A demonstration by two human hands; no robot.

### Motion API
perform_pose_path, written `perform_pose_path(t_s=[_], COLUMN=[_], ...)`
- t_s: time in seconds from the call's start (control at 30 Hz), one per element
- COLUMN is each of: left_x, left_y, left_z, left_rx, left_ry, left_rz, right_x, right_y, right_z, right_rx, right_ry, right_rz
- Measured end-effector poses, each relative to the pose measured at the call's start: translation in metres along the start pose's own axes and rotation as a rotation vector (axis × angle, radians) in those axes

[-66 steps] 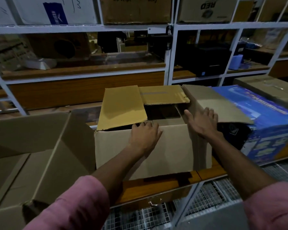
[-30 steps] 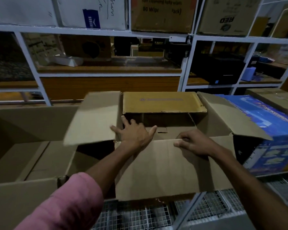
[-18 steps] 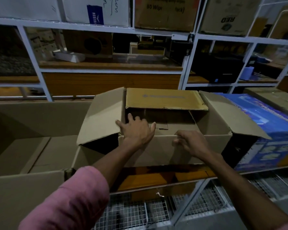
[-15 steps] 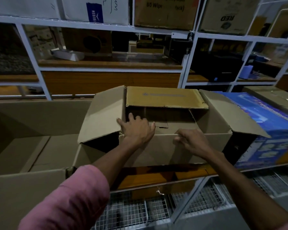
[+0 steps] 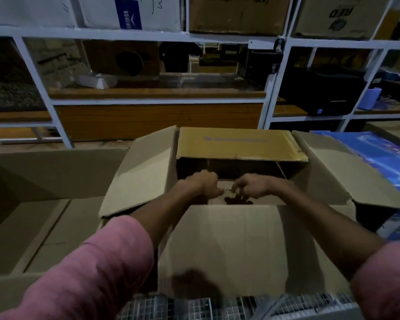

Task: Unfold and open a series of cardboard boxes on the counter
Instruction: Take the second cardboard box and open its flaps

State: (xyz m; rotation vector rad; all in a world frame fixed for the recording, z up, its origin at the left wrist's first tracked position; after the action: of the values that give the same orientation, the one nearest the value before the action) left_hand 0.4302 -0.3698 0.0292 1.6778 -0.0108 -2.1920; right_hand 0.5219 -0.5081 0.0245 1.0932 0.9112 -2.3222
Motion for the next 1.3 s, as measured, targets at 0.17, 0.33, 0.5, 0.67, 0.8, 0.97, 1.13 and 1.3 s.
perform_pose_path(t_s=[0.17, 0.33, 0.5, 0.67, 0.8, 0.97, 1.13, 1.3], left_x=[-0.021, -0.059, -0.074, -0.069, -0.061, -0.062, -0.068, -0.068], left_y=[-0.004, 0.000, -0.003, -0.017, -0.022, -0.017, -0.008, 0.002], left_z=[-0.060, -0.111, -0.163, -0.193, -0.197, -0.182, -0.139, -0.080], left_rx=[0.022, 0.061, 0.003, -0.043, -0.051, -0.026, 0.007, 0.040], left_ry=[0.013, 0.384, 0.411, 0.358, 0.343, 0.351, 0.323, 0.267], left_rz=[-0.057, -0.036, -0.109, -0.162, -0.185, -0.182, -0.177, -0.145], right_x=[-0.045, -0.113, -0.138, -0.139, -0.136, -0.134, -0.127, -0.103], right_y=[0.016, 0.023, 0.046, 0.059, 0.060, 0.054, 0.034, 0.011], right_z=[-0.066, -0.107, -0.154, -0.180, -0.179, -0.156, -0.111, -0.043], right_rx=[-0.070, -0.141, -0.103, -0.083, -0.089, -0.138, -0.116, -0.101], right_ry=[0.207, 0.674, 0.667, 0.719, 0.728, 0.656, 0.388, 0.267], right_rz=[0.236, 0.197, 0.203, 0.389, 0.418, 0.358, 0.275, 0.269])
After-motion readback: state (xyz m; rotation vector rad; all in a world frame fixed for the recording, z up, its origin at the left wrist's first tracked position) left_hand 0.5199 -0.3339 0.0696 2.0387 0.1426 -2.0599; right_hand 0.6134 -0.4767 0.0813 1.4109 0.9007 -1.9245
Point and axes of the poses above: each hand's wrist, its own z-axis away from the middle knuckle, its own x-axis out of the palm, y = z × x, the point moved 3 cm from there along -z, towards the middle knuckle, and after that the axes turned 2 degrees about -y, right-handed, at the moved point
